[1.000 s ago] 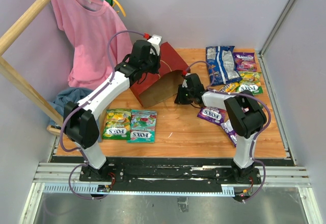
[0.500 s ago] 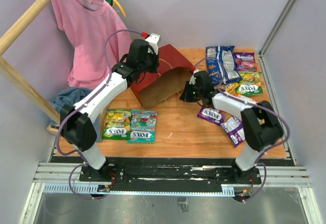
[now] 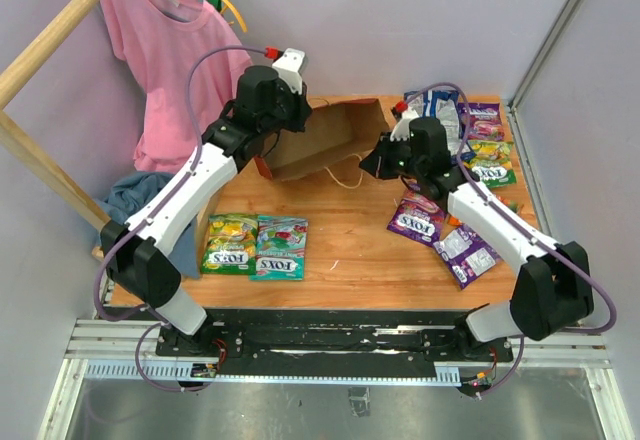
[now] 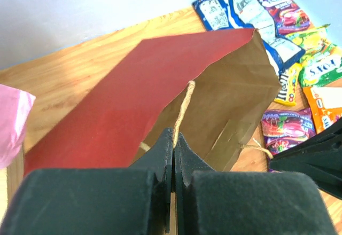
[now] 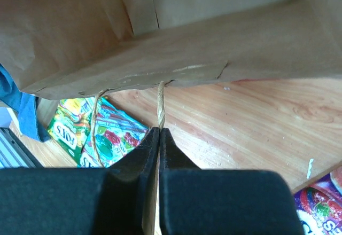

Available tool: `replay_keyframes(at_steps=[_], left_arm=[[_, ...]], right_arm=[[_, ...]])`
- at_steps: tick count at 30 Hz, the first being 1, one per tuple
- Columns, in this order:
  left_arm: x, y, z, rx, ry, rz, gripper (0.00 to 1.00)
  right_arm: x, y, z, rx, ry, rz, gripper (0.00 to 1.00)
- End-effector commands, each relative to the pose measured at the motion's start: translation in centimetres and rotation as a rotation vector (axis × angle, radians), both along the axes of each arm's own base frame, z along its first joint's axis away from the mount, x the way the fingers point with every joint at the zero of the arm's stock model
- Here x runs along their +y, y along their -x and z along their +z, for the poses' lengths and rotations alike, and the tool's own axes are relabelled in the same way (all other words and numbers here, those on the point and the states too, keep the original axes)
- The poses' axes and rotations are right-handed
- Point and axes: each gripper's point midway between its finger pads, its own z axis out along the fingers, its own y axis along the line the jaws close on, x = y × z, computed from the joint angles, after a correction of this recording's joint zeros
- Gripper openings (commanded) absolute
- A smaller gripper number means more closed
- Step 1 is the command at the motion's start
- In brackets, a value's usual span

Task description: Take the snacks out of the paper bag

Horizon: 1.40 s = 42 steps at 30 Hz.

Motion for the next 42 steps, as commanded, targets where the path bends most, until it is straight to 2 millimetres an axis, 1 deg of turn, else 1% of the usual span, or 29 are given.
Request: replay_keyframes(at_steps=[1,4,5,8,12,16,19,22,26,32,35,36,42], left_arm=[[0.4,-0.6,3.6,-0.065,0.031,0.018,0.01],[0.4,-0.9,4.0,-0.068,0.031,0.028,0.0],[0.5,-1.0,4.2,-0.069,0.032,0.032,0.01],[0.5,-1.4,4.4,-0.07,0.029,0.042,0.01],[0.9,-2.4,4.0,-0.063,0.018,0.061,0.01],[1.2,-3.4,2.7,-0.039,0.004,0.085,0.0],[1.4,-3.9,2.3,-0.042,0.012,0.104,0.01],[1.6,-4.6,2.6,-0.059,0.024,0.119,0.01],[2.0,-5.7,3.3,-0.077,0.038,0.142,0.0],[2.0,-7.2,3.4,-0.105,0.067,0.153,0.01],[1.8,-8.1,3.7,-0.131,0.083,0.15,0.0],[1.7,-8.5,4.0,-0.141,0.087,0.15,0.01],[1.3,-10.3,3.9,-0.14,0.092,0.164,0.0]], right_arm=[[-0.3,-0.6,5.4,-0.12,-0.028,0.004,0.01],[0.2,-1.0,6.9,-0.129,-0.05,0.012,0.01],[0.5,-1.1,7.7,-0.14,-0.063,0.021,0.01],[0.9,-1.5,9.0,-0.152,-0.078,0.029,0.01],[1.4,-2.1,10.6,-0.177,-0.092,0.044,0.01],[1.6,-3.1,10.1,-0.159,-0.073,0.045,0.01],[1.7,-4.1,9.6,-0.137,-0.074,0.045,0.01],[1.5,-5.4,9.5,-0.125,-0.076,0.035,0.01],[1.3,-7.0,10.0,-0.131,-0.086,0.025,0.01],[0.7,-10.5,9.8,-0.096,-0.118,0.018,0.01],[0.7,-11.6,9.6,-0.079,-0.13,0.016,0.01],[0.7,-11.9,9.9,-0.081,-0.132,0.016,0.01],[1.0,-13.6,10.2,-0.078,-0.129,0.019,0.01]])
